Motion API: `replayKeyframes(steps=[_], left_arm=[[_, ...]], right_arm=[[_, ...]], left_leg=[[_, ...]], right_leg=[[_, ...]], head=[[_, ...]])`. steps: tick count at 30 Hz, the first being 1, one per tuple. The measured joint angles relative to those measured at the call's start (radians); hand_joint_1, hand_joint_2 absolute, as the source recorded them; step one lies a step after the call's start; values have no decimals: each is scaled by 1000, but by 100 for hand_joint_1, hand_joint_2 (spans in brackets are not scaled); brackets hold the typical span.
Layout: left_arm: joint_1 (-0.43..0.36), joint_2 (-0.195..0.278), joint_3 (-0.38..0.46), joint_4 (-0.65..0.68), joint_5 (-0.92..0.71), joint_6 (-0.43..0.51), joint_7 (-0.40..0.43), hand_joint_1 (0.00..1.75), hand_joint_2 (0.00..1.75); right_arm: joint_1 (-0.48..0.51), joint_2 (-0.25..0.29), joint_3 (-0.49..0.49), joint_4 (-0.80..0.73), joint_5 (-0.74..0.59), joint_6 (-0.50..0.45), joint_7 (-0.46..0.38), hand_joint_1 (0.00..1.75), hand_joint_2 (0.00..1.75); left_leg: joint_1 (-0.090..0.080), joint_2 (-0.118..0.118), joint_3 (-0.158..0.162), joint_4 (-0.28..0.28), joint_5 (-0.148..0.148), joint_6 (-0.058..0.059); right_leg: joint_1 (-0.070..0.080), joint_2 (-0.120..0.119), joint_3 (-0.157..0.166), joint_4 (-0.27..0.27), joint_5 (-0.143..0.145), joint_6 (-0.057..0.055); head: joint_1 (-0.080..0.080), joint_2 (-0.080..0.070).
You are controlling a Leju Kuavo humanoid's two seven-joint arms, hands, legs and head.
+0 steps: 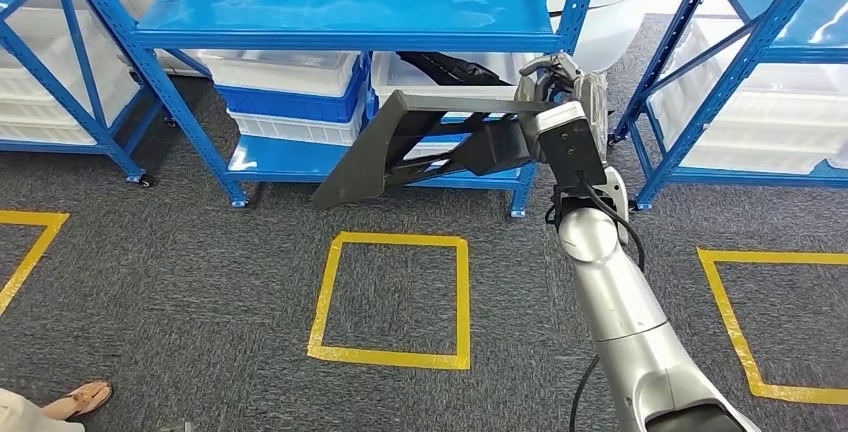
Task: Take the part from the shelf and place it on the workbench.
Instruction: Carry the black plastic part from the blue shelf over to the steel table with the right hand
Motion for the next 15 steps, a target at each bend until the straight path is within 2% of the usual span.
replayKeyframes(steps=[1, 2, 3, 4, 5, 7, 8, 10, 12, 13, 15], left_arm=[[0, 0, 0, 0, 0, 0, 0, 0, 175], [0, 0, 1, 0, 0, 0, 0, 0, 175], [0, 0, 1, 0, 0, 0, 0, 0, 175], [0, 0, 1, 0, 0, 0, 0, 0, 175], [-1, 1, 1, 0, 0, 0, 0, 0, 175], [-4, 2, 1, -1, -1, 0, -1, 0, 175], [-5, 3, 1, -2, -1, 1, -2, 0, 175], [-6, 3, 1, -2, -2, 2, -3, 0, 175], [-7, 2, 2, -2, -2, 3, -3, 0, 175], [-8, 2, 2, -2, -2, 3, -4, 0, 175], [-9, 2, 2, -2, -1, 3, -8, 0, 175]], right_arm=[[0, 2, 0, 5, 0, 0, -1, 175, 175], [0, 3, 1, 9, 0, 0, -1, 175, 175], [0, 4, 1, 12, 0, 0, -1, 175, 175], [0, 4, 1, 15, 0, 0, -1, 175, 175], [-1, 4, 2, 17, 0, 0, -2, 175, 175], [-3, 4, 2, 20, 0, -1, -4, 175, 175], [-5, 5, 3, 22, 0, -1, -5, 175, 175], [-8, 6, 4, 27, -1, 0, -7, 175, 175], [-9, 5, 5, 31, -1, 0, -9, 175, 175], [-11, 4, 6, 34, -2, 0, -9, 175, 175], [-15, 3, 6, 39, -3, 0, -11, 175, 175]], left_leg=[[0, -1, -4, 59, -24, 0], [0, 0, 2, 93, -28, 1], [0, 0, 22, 97, -18, 4], [-2, -1, 65, 60, 0, 10], [-4, -2, 117, -3, 5, 19], [-14, -2, 210, -130, -1, 36], [-19, -2, 229, -161, -8, 42], [-26, 0, 233, -183, 9, 51], [-24, 5, 227, -206, 37, 61], [-21, 8, 218, -216, 54, 65], [-21, 11, 188, -220, 81, 69]], right_leg=[[5, -1, -14, 1, 11, -2], [9, -1, -28, 1, 22, -3], [12, -1, -40, 2, 31, -3], [15, -1, -52, 2, 41, -2], [17, 0, -60, 2, 49, 0], [20, -1, -72, 2, 64, 9], [17, -1, -74, 0, 71, 16], [14, -2, -77, -5, 85, 31], [14, 0, -91, 6, 71, 37], [15, 2, -107, 41, 38, 34], [9, 4, -143, 151, -43, 26]], head=[[0, 0], [0, 0], [0, 0], [-1, 0], [-1, 0], [1, 0], [1, 0], [-1, 0], [-1, 0], [1, 0], [5, 0]])
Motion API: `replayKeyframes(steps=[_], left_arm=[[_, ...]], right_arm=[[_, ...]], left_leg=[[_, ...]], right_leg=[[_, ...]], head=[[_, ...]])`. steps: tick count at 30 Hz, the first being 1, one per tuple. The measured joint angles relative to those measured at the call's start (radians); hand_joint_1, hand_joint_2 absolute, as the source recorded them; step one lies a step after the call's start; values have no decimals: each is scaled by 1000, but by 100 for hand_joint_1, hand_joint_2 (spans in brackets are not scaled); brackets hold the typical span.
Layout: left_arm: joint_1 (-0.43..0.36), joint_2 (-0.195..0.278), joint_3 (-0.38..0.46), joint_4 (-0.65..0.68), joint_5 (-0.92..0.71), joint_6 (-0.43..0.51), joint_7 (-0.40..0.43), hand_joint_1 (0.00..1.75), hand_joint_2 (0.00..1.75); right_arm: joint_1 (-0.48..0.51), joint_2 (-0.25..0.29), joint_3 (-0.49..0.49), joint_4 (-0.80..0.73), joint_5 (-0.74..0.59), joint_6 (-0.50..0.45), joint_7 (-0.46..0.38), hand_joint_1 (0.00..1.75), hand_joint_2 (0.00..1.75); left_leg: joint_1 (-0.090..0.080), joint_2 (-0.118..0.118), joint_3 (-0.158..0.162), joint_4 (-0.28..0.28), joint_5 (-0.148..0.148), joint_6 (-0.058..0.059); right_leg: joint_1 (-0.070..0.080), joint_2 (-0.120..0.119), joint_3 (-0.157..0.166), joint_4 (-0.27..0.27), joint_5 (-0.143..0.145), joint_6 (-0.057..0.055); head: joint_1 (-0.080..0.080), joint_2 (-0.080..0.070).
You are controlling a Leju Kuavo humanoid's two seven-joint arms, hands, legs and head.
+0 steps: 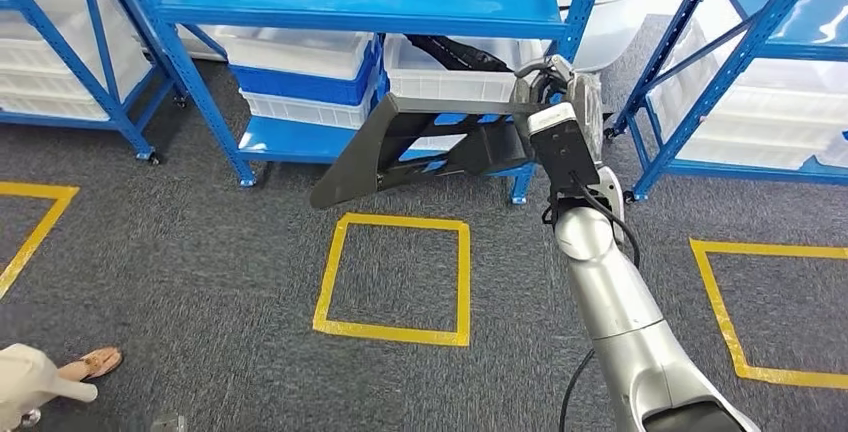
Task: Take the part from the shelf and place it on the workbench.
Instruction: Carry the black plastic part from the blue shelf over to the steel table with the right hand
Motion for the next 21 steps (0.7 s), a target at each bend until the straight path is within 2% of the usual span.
replayKeyframes(steps=[1, 2, 3, 4, 5, 6, 7, 8, 9, 11, 12, 13, 15, 16, 17, 18, 19, 21], left_arm=[[0, 0, 0, 0, 0, 0, -4, 0, 175], [1, 0, 1, 0, 0, 0, -9, 0, 175], [2, 0, 1, 0, 0, 0, -13, 0, 175], [2, 0, 2, 0, 0, 0, -17, 0, 175], [3, -1, 3, 0, 0, 0, -21, 0, 175], [3, 0, 4, 0, 0, 0, -24, 0, 175], [4, 0, 5, 0, 0, 0, -27, 0, 175], [5, 0, 5, 0, 1, 0, -29, 0, 175], [6, 0, 6, 0, 1, 0, -31, 0, 175], [10, 0, 7, 0, 1, 0, -32, 0, 175], [11, 0, 8, 0, 1, 0, -32, 0, 175], [12, 0, 10, 0, 1, -1, -33, 0, 175], [14, 0, 14, 0, 1, -1, -34, 0, 175], [15, 0, 16, 0, 1, -1, -35, 0, 175], [16, 0, 17, 0, 1, -1, -36, 0, 175], [18, 0, 17, 0, 1, -1, -36, 0, 175], [18, 0, 18, 0, 1, -2, -36, 0, 175], [18, 0, 18, 0, 1, -2, -39, 0, 175]], right_arm=[[-1, 0, 0, 3, -1, 0, -1, 175, 175], [-1, 0, 1, 7, -2, 1, -2, 175, 175], [-1, 0, 1, 10, -3, 2, -3, 175, 175], [-2, 0, 2, 14, -4, 2, -5, 175, 175], [-3, 0, 3, 18, -4, 2, -6, 175, 175], [-7, 1, 4, 21, -5, 3, -6, 175, 175], [-11, 3, 5, 24, -5, 3, -7, 175, 175], [-15, 4, 6, 25, -6, 3, -8, 175, 175], [-19, 4, 6, 26, -6, 3, -8, 175, 175], [-21, 5, 7, 29, -7, 3, -9, 175, 175], [-21, 6, 7, 30, -8, 3, -9, 175, 175], [-22, 8, 7, 31, -8, 4, -9, 175, 175], [-24, 10, 7, 33, -9, 4, -9, 175, 175], [-23, 11, 7, 33, -9, 4, -9, 175, 175], [-22, 11, 7, 34, -10, 4, -9, 175, 175], [-21, 11, 7, 35, -10, 4, -9, 175, 175], [-21, 11, 7, 36, -10, 4, -9, 175, 175], [-21, 11, 7, 36, -10, 4, -9, 175, 175]], left_leg=[[1, 1, -18, 0, 13, 0], [2, 1, -35, 0, 24, -3], [4, 1, -52, 1, 35, -8], [7, 1, -68, 1, 46, -13], [9, 1, -82, 3, 57, -20], [10, 1, -96, 7, 66, -27], [10, 2, -106, 11, 76, -35], [8, 2, -113, 13, 86, -42], [7, 2, -116, 13, 95, -48], [10, 1, -119, 12, 102, -57], [13, 1, -124, 26, 87, -60], [15, 0, -136, 59, 55, -63], [16, -3, -176, 183, -29, -68], [16, -5, -194, 249, -60, -71], [16, -6, -201, 291, -74, -72], [16, -6, -192, 298, -71, -71], [16, -6, -164, 270, -55, -69], [15, -9, -77, 148, -21, -60]], right_leg=[[-4, 0, -13, 62, -32, 2], [-9, 0, -13, 97, -37, 11], [-14, 0, -1, 108, -25, 25], [-19, 0, 26, 87, -1, 41], [-24, 0, 66, 40, 20, 54], [-24, 0, 116, -27, 25, 61], [-21, 1, 158, -90, 17, 59], [-16, 2, 184, -136, 3, 53], [-9, 4, 195, -161, -8, 45], [-14, 3, 189, -164, -4, 27], [-18, 2, 188, -164, 3, 16], [-23, 1, 187, -164, 10, 4], [-18, 0, 179, -164, 21, -13], [-15, -1, 175, -164, 25, -17], [-12, -1, 170, -163, 28, -18], [-10, -1, 167, -163, 31, -18], [-9, -1, 165, -163, 32, -17], [-7, 0, 163, -162, 33, -14]], head=[[2, 0], [2, 0], [2, 0], [2, 0], [2, 0], [3, 0], [3, 0], [3, 0], [2, 0], [1, 0], [0, 0], [0, 0], [-2, 0], [-2, 0], [-2, 0], [-2, 0], [-2, 0], [-2, 0]])
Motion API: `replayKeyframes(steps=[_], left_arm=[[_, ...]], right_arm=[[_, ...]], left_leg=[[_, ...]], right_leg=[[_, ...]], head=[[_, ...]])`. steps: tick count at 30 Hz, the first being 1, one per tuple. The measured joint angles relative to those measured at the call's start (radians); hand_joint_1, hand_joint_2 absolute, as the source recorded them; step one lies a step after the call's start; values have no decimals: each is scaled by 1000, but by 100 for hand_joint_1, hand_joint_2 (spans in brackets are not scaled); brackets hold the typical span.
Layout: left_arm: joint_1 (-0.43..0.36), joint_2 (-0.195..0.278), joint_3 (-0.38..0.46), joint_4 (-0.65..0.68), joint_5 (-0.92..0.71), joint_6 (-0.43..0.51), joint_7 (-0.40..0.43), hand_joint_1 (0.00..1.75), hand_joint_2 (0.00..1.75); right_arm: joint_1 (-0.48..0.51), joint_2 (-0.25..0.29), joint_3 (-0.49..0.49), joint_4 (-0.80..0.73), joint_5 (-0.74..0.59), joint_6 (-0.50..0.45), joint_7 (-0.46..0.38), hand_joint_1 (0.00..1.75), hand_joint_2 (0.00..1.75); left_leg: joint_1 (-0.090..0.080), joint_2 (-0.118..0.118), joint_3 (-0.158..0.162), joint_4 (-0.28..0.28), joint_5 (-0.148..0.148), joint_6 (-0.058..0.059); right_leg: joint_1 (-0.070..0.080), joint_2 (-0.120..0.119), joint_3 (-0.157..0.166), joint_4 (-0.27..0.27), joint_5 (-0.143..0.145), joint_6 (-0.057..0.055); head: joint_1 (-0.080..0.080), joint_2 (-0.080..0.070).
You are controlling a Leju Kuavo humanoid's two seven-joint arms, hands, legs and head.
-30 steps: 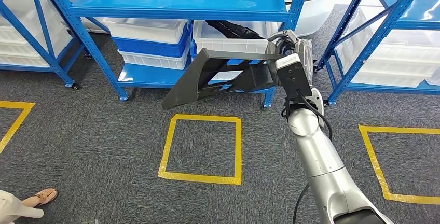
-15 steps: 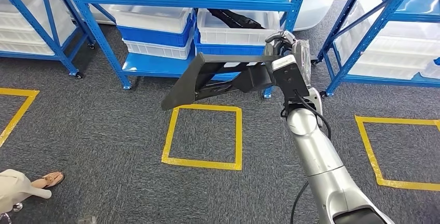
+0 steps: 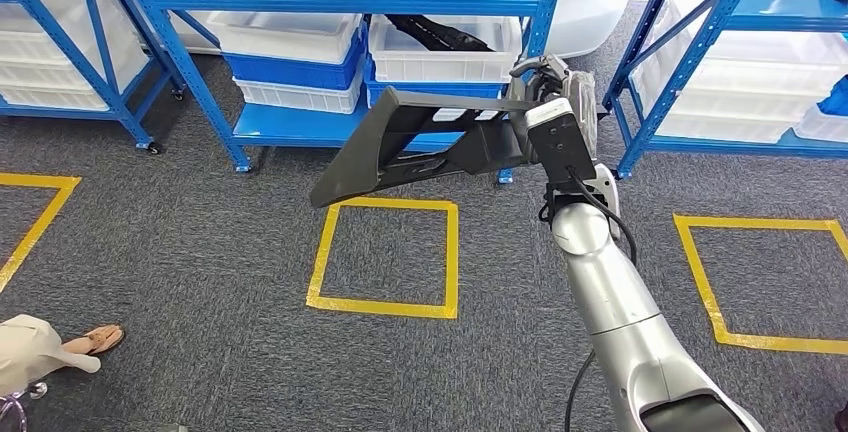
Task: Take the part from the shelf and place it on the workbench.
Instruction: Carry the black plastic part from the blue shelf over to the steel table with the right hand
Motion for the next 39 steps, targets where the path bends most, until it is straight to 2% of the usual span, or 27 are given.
replayKeyframes(steps=[1, 2, 3, 7, 10, 16, 18, 20, 21, 22, 24, 25, 26, 27, 29, 30, 31, 33, 35, 36, 37, 39], left_arm=[[0, 0, 0, 0, 0, 0, -2, 0, 175], [0, 1, 1, 0, -1, 0, -4, 0, 175], [0, 2, 1, 0, -1, 1, -6, 0, 175], [1, 1, 3, 0, -1, 2, -10, 0, 175], [1, 1, 4, 0, -2, 2, -10, 0, 175], [1, 0, 3, 0, -13, 1, -8, 0, 175], [1, 0, 3, 0, -14, 1, -8, 0, 175], [1, -1, 4, 0, -16, 2, -8, 0, 175], [1, -1, 4, 0, -16, 2, -8, 0, 175], [1, -2, 4, 0, -16, 2, -7, 0, 175], [1, -2, 4, 0, -16, 2, -7, 0, 175], [2, -2, 4, 0, -15, 2, -7, 0, 175], [3, -3, 4, 0, -15, 2, -7, 0, 175], [4, -3, 4, 0, -14, 2, -7, 0, 175], [5, -3, 5, 0, -13, 2, -7, 0, 175], [5, -3, 5, 0, -13, 2, -7, 0, 175], [5, -2, 5, 0, -13, 2, -8, 0, 175], [6, -1, 5, 0, -13, 2, -8, 0, 175], [10, -2, 5, 0, -13, 2, -8, 0, 175], [12, -2, 5, 0, -14, 2, -8, 0, 175], [13, -1, 5, 0, -15, 2, -7, 0, 175], [12, -1, 5, 0, -17, 4, -6, 0, 175]], right_arm=[[-1, 0, 0, 0, 0, 0, 0, 175, 175], [-1, 0, 0, 0, 0, 0, 1, 175, 175], [0, 0, 1, -1, -1, 0, 1, 175, 175], [4, -1, 1, -1, -2, 2, 2, 175, 175], [5, -1, 1, -1, -2, 2, 2, 175, 175], [5, -6, 1, -1, 17, -2, 9, 175, 175], [4, -8, 1, -2, 28, -4, 12, 175, 175], [3, -11, 1, -5, 38, -7, 15, 175, 175], [1, -12, 1, -6, 40, -7, 15, 175, 175], [0, -13, 1, -7, 41, -8, 16, 175, 175], [2, -14, 1, -7, 42, -8, 16, 175, 175], [6, -15, 1, -6, 42, -8, 17, 175, 175], [10, -16, 2, -6, 42, -8, 17, 175, 175], [13, -16, 2, -6, 42, -8, 17, 175, 175], [15, -18, 2, -6, 42, -8, 18, 175, 175], [15, -18, 2, -6, 43, -8, 18, 175, 175], [15, -18, 3, -6, 43, -8, 17, 175, 175], [17, -18, 4, -5, 44, -9, 17, 175, 175], [19, -17, 4, -5, 45, -14, 16, 175, 175], [19, -16, 4, -5, 46, -17, 15, 175, 175], [20, -15, 4, -5, 47, -20, 14, 175, 175], [23, -14, 4, -5, 49, -24, 11, 175, 175]], left_leg=[[-3, -2, 34, -52, 7, 5], [-7, -3, 54, -87, 6, 9], [-11, -4, 59, -99, 1, 11], [-19, -3, 55, -116, 8, 12], [-29, -4, 53, -116, 11, 18], [-33, -4, 49, -116, 17, 30], [-37, -4, 47, -118, 20, 42], [-32, -4, 53, -140, 33, 58], [-26, -4, 57, -153, 42, 63], [-22, -3, 59, -163, 50, 66], [-20, -6, 54, -166, 57, 66], [-20, -9, 50, -166, 60, 64], [-19, -14, 47, -165, 63, 60], [-18, -19, 43, -164, 66, 56], [-13, -31, 33, -156, 71, 44], [-13, -36, 27, -150, 73, 36], [-13, -41, 20, -144, 75, 30], [-15, -48, 11, -140, 82, 18], [-9, -50, 3, -138, 86, 11], [-8, -43, -6, -121, 73, 7], [-7, -32, -22, -83, 47, 4], [-8, -10, -74, 48, -28, 0]], right_leg=[[1, 0, -3, 0, 1, 3], [3, 0, -5, 0, 4, 6], [3, 0, -9, -2, 6, 11], [12, 1, -13, 0, 8, 20], [10, 0, -15, -5, 13, 27], [7, 1, -18, -10, 21, 39], [1, 0, -18, -19, 28, 51], [-1, 0, -20, -23, 30, 61], [0, 0, -30, -2, 16, 59], [1, 0, -50, 40, -8, 54], [-2, 1, -109, 169, -68, 45], [-4, 1, -131, 220, -85, 46], [-5, 1, -138, 240, -88, 51], [-8, 1, -127, 223, -77, 60], [-17, 10, -59, 97, -30, 80], [-19, 17, -30, 40, -11, 84], [-19, 23, -12, 4, 2, 80], [-12, 24, -14, 0, 9, 59], [-12, 15, -20, 4, 17, 40], [-13, 11, -23, 5, 22, 32], [-13, 7, -25, 4, 26, 25], [-6, -2, -31, 4, 31, 17]], head=[[1, 0], [0, 0], [1, 0], [2, 0], [2, 0], [2, 0], [1, 0], [1, 0], [2, 0], [4, 0], [5, 0], [5, 0], [5, 0], [5, 0], [5, 0], [6, 0], [7, 0], [7, 0], [5, 0], [4, 0], [2, 0], [1, 0]])
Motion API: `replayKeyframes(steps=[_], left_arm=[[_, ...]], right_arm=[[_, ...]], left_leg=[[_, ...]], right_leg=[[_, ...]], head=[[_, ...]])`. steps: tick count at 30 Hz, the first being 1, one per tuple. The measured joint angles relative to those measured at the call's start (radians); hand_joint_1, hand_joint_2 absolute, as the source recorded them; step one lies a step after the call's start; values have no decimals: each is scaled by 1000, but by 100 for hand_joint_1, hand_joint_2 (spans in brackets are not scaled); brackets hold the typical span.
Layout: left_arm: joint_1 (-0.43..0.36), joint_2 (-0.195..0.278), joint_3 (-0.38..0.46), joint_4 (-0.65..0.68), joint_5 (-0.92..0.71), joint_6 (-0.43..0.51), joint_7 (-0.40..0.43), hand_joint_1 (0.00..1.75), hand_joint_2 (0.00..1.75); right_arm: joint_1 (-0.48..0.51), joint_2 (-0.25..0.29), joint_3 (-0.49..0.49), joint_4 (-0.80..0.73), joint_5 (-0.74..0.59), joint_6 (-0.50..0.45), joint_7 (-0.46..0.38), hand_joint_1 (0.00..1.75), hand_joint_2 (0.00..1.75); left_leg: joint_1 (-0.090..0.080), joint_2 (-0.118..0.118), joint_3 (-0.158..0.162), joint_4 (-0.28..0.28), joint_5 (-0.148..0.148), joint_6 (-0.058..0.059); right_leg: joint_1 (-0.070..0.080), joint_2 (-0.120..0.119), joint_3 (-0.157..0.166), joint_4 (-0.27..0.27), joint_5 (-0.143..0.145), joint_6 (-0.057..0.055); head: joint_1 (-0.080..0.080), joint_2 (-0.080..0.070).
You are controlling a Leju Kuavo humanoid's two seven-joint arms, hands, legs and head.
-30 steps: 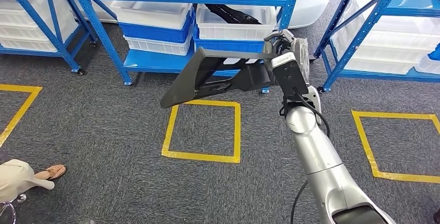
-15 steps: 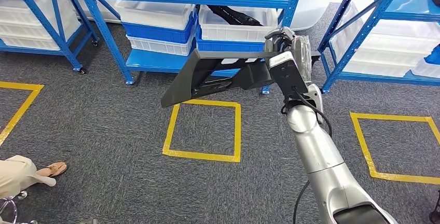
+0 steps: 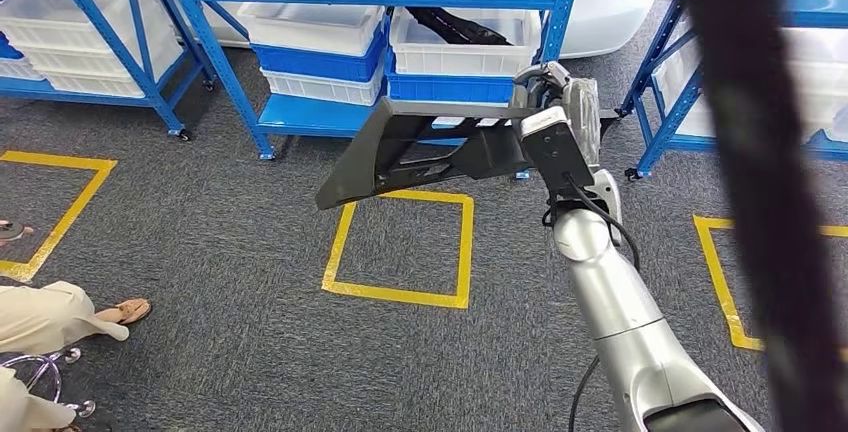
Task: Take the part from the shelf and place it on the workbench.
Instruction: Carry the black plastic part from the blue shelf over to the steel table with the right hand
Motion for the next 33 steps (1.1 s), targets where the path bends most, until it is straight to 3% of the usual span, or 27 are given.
replayKeyframes(steps=[2, 3, 4, 6, 8, 11, 13, 15, 17, 18, 20, 22, 24, 26, 27, 29, 31, 33], left_arm=[[0, -1, 0, 0, -2, 2, 1, 0, 175], [0, -1, 0, 0, -3, 3, 2, 0, 175], [0, -1, 0, 0, -4, 4, 3, 0, 175], [-3, 0, 0, 0, -5, 5, 4, 0, 175], [-9, 1, 0, -1, -6, 6, 5, 0, 175], [-12, 1, 0, -1, -8, 8, 7, 0, 175], [-13, 0, 0, -1, -10, 10, 8, 0, 175], [-16, -1, 0, -1, -14, 11, 9, 0, 175], [-16, -3, 0, -1, -16, 12, 12, 0, 175], [-15, -4, 0, -1, -16, 13, 13, 0, 175], [-15, -5, 0, -1, -16, 13, 15, 0, 175], [-15, -5, 0, -1, -16, 13, 15, 0, 175], [-15, -5, 0, -1, -16, 14, 15, 0, 175], [-11, -5, 0, -1, -16, 14, 15, 0, 175], [-9, -5, 0, 0, -16, 14, 15, 0, 175], [-8, -6, 1, 0, -15, 15, 15, 0, 175], [-8, -5, 5, 0, -14, 15, 14, 0, 175], [-6, -5, 11, 0, -12, 15, 14, 0, 175]], right_arm=[[9, 0, 0, 0, 2, -2, -3, 175, 175], [14, 1, 0, 0, 3, -3, -5, 175, 175], [18, 2, 0, 0, 4, -3, -6, 175, 175], [22, 4, -2, -1, 6, -5, -8, 175, 175], [22, 4, -4, -2, 10, -8, -10, 175, 175], [23, 7, -6, -2, 12, -12, -10, 175, 175], [23, 7, -10, -2, 13, -13, -11, 175, 175], [27, 4, -17, -2, 13, -13, -11, 175, 175], [37, 2, -21, -2, 13, -13, -11, 175, 175], [42, 1, -22, -2, 13, -13, -11, 175, 175], [45, -1, -24, -2, 13, -13, -11, 175, 175], [42, -4, -26, -2, 13, -13, -11, 175, 175], [42, -4, -27, -3, 13, -13, -11, 175, 175], [41, -4, -27, -4, 13, -13, -11, 175, 175], [39, -4, -27, -4, 13, -12, -12, 175, 175], [35, -3, -27, -5, 12, -11, -13, 175, 175], [34, -2, -27, -5, 11, -10, -13, 175, 175], [34, -2, -26, -5, 10, -8, -13, 175, 175]], left_leg=[[-1, 7, -37, 103, -43, 3], [-2, 8, -30, 103, -39, 9], [-6, 10, -3, 67, -23, 19], [-22, 33, 83, -63, 14, 50], [-40, 54, 132, -146, 26, 70], [-44, 40, 137, -170, 34, 75], [-36, 27, 143, -188, 47, 76], [-30, 12, 142, -195, 54, 76], [-28, -7, 138, -194, 56, 74], [-27, -16, 137, -193, 58, 72], [-23, -36, 136, -189, 59, 66], [-23, -52, 129, -178, 56, 56], [-22, -67, 116, -170, 58, 41], [-16, -76, 107, -168, 62, 29], [-14, -67, 101, -159, 56, 23], [-10, -31, 67, -89, 14, 13], [-5, -3, 8, 36, -42, 1], [1, 5, -23, 99, -54, -6]], right_leg=[[9, -12, -6, 0, 3, -5], [14, -18, -8, 0, 4, -6], [19, -24, -9, 0, 4, -7], [28, -37, -9, 0, 4, -7], [31, -52, -10, 0, 4, -6], [32, -68, -12, 0, 2, -4], [31, -44, -33, 42, -22, -2], [24, -11, -86, 156, -75, -2], [16, -2, -133, 260, -109, 6], [12, -2, -135, 266, -105, 16], [2, 6, -87, 168, -58, 40], [-6, 35, -27, 43, -15, 53], [-5, 48, -10, 1, -4, 44], [-5, 31, -12, 0, 3, 26], [-6, 24, -10, -2, 6, 17], [-10, 9, -8, -6, 9, 2], [-6, -7, -9, -6, 9, -6], [-4, -23, -9, -6, 8, -7]], head=[[0, 0], [0, 0], [0, 0], [1, 0], [1, 0], [-2, 0], [-1, 0], [0, 0], [0, 0], [1, 0], [1, 0], [3, 0], [5, 0], [5, 0], [4, 0], [-2, 0], [-7, 0], [-7, 0]])
